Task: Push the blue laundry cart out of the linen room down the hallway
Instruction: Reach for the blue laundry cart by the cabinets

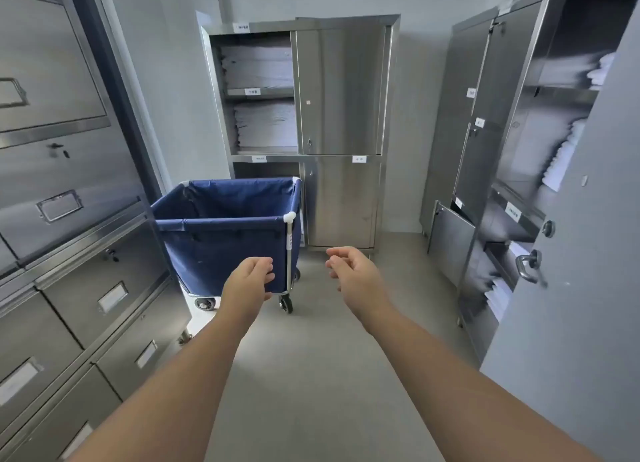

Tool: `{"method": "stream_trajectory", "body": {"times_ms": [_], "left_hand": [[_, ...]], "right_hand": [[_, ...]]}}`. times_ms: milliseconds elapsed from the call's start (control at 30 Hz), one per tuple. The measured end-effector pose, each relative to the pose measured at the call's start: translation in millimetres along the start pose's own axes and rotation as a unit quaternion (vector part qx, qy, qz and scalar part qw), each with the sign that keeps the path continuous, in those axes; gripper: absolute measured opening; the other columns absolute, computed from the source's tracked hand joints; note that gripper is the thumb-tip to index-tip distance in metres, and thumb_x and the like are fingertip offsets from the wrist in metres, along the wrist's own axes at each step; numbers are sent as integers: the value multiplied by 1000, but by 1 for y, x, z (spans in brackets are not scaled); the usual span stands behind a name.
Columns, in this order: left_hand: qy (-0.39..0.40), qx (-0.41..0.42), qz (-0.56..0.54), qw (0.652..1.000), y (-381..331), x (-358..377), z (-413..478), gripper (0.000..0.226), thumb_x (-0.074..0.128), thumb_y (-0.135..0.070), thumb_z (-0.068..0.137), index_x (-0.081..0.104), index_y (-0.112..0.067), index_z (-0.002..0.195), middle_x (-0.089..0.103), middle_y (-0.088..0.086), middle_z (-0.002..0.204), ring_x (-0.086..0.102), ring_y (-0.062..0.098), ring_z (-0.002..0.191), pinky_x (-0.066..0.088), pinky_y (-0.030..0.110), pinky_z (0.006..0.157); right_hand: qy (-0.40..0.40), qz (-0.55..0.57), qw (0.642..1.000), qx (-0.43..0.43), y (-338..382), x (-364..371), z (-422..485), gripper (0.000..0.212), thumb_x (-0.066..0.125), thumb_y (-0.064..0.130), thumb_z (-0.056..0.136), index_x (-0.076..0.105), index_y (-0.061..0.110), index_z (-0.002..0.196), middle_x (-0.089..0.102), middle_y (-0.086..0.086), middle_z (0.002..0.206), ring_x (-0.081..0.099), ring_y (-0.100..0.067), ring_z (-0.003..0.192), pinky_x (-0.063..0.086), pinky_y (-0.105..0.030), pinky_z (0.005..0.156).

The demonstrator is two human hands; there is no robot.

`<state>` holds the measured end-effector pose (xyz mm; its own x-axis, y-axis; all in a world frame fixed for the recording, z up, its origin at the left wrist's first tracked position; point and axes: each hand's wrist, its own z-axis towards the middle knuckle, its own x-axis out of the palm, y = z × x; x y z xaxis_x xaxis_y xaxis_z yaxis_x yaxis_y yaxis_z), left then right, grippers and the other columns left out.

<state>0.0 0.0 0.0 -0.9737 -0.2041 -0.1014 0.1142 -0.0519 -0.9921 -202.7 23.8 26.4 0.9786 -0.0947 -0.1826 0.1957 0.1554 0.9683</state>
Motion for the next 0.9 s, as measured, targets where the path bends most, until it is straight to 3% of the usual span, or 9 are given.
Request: {"method": "stream_trajectory", "body": {"times_ms": [200, 667, 800, 900], "left_hand": [[-12, -8, 2, 1000, 16, 15, 55, 17, 50, -35, 99, 66, -30, 104, 70, -6, 108, 67, 8, 103, 60, 41, 81], [16, -1, 14, 1000, 22, 11, 279, 14, 53, -35, 99, 66, -34, 100, 71, -11, 104, 68, 5, 99, 59, 34, 77], [13, -8, 31, 999, 31, 26, 335, 16, 50, -35, 98, 67, -35, 99, 70, -10, 105, 68, 3, 96, 60, 35, 77], [12, -15, 45, 999, 44, 43, 381, 17, 51, -34, 98, 67, -34, 101, 70, -11, 105, 68, 2, 97, 61, 35, 77]], "right_hand": [[-17, 10, 1000, 16, -18, 15, 59, 17, 49, 24, 94, 64, 31, 100, 69, 7, 91, 63, -13, 89, 52, -39, 81], [-52, -13, 998, 21, -32, 82, 265, 16, 52, 25, 91, 64, 30, 101, 70, 8, 89, 66, -14, 88, 55, -46, 84], [-50, -20, 998, 23, -47, 90, 320, 16, 52, 27, 91, 64, 29, 102, 69, 9, 89, 65, -13, 88, 55, -43, 82], [-40, -46, 998, 14, -67, 91, 366, 17, 53, 27, 92, 64, 27, 105, 67, 10, 85, 63, -10, 86, 50, -32, 79]]}}
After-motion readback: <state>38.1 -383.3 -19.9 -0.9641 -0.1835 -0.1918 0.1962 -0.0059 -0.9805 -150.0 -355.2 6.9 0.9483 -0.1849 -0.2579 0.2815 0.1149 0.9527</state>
